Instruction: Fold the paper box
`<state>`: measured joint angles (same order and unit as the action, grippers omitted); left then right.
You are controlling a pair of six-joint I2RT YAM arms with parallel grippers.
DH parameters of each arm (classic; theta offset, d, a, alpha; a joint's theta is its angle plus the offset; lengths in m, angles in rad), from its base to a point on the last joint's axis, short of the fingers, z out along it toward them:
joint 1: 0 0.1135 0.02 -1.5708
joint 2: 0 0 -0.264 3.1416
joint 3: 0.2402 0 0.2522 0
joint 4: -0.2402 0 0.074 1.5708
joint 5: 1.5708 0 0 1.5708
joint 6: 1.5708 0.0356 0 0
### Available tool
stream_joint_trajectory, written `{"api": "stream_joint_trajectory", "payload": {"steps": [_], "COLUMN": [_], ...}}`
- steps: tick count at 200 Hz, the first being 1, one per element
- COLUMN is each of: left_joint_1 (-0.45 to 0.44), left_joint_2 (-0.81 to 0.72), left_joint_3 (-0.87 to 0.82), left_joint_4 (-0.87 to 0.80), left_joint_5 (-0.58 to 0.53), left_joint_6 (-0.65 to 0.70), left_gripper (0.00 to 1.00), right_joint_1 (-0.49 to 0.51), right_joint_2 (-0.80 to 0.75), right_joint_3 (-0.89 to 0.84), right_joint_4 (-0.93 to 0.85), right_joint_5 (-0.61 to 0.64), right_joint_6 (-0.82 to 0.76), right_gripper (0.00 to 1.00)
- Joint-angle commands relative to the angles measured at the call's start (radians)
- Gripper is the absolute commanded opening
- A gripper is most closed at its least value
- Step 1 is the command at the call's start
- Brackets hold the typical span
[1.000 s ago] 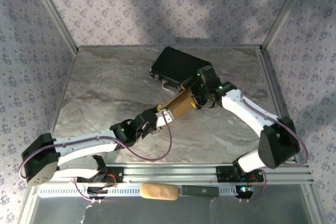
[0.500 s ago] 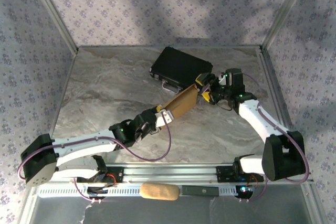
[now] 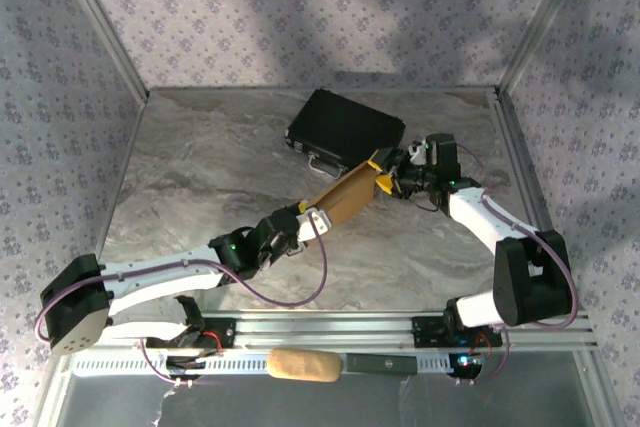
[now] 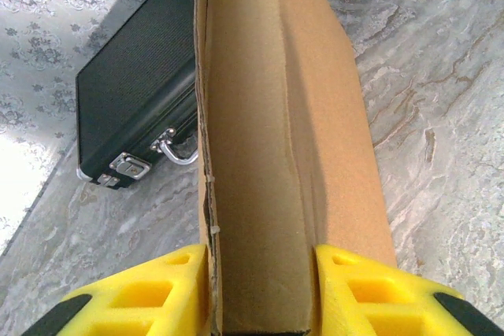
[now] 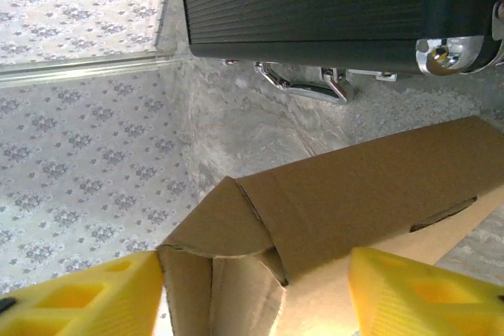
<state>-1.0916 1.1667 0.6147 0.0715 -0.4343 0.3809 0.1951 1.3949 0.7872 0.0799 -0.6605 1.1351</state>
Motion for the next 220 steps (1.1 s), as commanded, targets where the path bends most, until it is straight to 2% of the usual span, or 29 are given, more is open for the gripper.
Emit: {"api": "stream_joint_trajectory", "payload": {"steps": [1, 33, 89, 107, 134, 143, 220], "left_joint_1": [0.004, 0.004, 0.005, 0.004, 0.002, 0.002, -0.004], "left_joint_2": [0.021, 0.024, 0.022, 0.020, 0.024, 0.026, 0.047], "left_joint_3": [0.016, 0.015, 0.022, 0.022, 0.021, 0.021, 0.038], "left_joint_4": [-0.084, -0.082, -0.093, -0.098, -0.100, -0.099, -0.104], "left_joint_5": [0.025, 0.021, 0.020, 0.019, 0.019, 0.018, 0.009], "left_joint_6": [-0.004, -0.004, 0.001, 0.003, 0.003, 0.003, 0.009], "left_gripper": [0.34, 0.33, 0.33, 0.33, 0.33, 0.33, 0.32], "right_joint_1": [-0.016, -0.023, -0.038, -0.052, -0.055, -0.055, -0.023], "right_joint_2": [0.000, -0.007, -0.046, -0.094, -0.143, -0.136, 0.042], "right_joint_3": [-0.037, -0.059, -0.076, -0.074, -0.007, 0.014, 0.098], "right_joint_4": [0.004, 0.004, -0.026, -0.016, -0.068, -0.076, -0.108], "right_joint_5": [-0.021, -0.026, -0.025, -0.029, -0.017, -0.018, -0.073], "right_joint_6": [-0.006, -0.006, -0.013, 0.001, -0.014, -0.011, 0.006], "right_gripper": [0.59, 0.47, 0.41, 0.49, 0.71, 0.75, 0.78]}}
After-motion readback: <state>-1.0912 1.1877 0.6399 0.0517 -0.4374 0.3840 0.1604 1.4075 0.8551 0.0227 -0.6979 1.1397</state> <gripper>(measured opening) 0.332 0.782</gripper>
